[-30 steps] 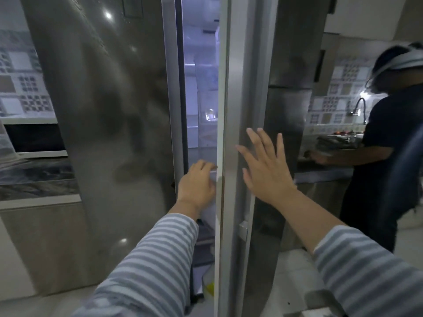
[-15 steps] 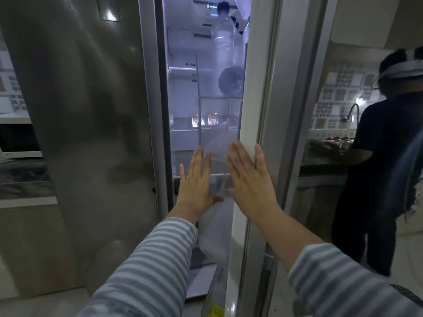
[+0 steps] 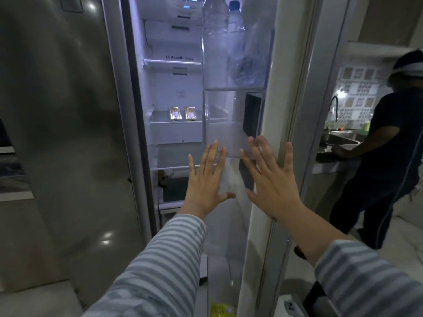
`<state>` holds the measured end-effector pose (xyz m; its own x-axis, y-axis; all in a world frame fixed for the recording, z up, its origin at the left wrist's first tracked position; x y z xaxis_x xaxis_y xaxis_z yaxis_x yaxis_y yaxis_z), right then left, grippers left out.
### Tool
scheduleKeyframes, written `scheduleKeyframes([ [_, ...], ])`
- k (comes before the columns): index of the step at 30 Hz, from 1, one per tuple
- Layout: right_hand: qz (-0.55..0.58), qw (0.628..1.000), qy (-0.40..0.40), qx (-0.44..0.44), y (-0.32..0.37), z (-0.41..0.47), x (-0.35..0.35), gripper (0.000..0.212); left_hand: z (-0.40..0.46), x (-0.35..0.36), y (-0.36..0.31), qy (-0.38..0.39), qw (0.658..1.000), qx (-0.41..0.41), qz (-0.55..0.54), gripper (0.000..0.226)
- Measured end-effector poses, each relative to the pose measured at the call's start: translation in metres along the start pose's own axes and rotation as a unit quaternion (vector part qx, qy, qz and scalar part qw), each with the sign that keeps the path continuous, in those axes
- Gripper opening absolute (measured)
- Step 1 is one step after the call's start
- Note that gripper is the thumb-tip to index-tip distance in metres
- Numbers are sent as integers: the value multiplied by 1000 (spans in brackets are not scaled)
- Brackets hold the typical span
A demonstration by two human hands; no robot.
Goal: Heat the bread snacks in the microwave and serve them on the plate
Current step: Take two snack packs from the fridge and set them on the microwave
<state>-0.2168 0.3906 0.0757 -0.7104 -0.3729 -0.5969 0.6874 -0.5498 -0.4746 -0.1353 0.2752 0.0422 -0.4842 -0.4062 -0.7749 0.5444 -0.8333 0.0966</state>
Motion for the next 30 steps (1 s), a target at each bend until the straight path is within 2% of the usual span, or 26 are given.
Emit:
scheduleKeyframes([
  [8, -22, 999, 44, 13, -52, -27, 21, 107, 6, -2, -53, -34, 998, 49, 26, 121],
  [13, 23, 994, 82, 64, -59, -37, 30, 109, 8, -7, -70, -59, 991, 103, 53, 115],
  [15, 83, 988, 70, 106, -57, -39, 27, 99, 7, -9, -70, -65, 990, 116, 39, 107],
  [17, 139, 981, 18, 131, -53, -40, 18, 82, 5, -14, -59, -72, 993, 97, -5, 93],
  [19, 152, 984, -41, 78, -35, -36, 5, 69, 1, -16, -36, -58, 996, 54, -52, 77],
  [21, 178, 982, -51, 28, -7, -26, -3, 61, -5, -16, -10, -36, 996, 28, -71, 64],
  [25, 278, 959, 44, 27, 52, -1, -5, 47, -18, -5, 50, 53, 992, -42, -106, 47],
  [27, 302, 943, 137, 26, 82, 9, 10, 43, -29, 6, 78, 123, 978, -94, -138, 40],
  [30, 337, 898, 280, 49, 121, 16, 34, 41, -48, 23, 113, 223, 956, -129, -138, 35],
])
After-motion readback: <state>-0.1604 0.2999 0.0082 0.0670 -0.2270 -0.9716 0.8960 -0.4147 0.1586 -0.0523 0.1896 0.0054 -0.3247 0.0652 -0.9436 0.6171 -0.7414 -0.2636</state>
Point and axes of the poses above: each hand's wrist, its own z-axis towards the middle knuckle, its own x-axis out of the palm, y = z × x, the point moved 7 cm from there along z, towards the middle knuckle, and after that the axes turned 3 degrees about x, right-handed, at the moved point
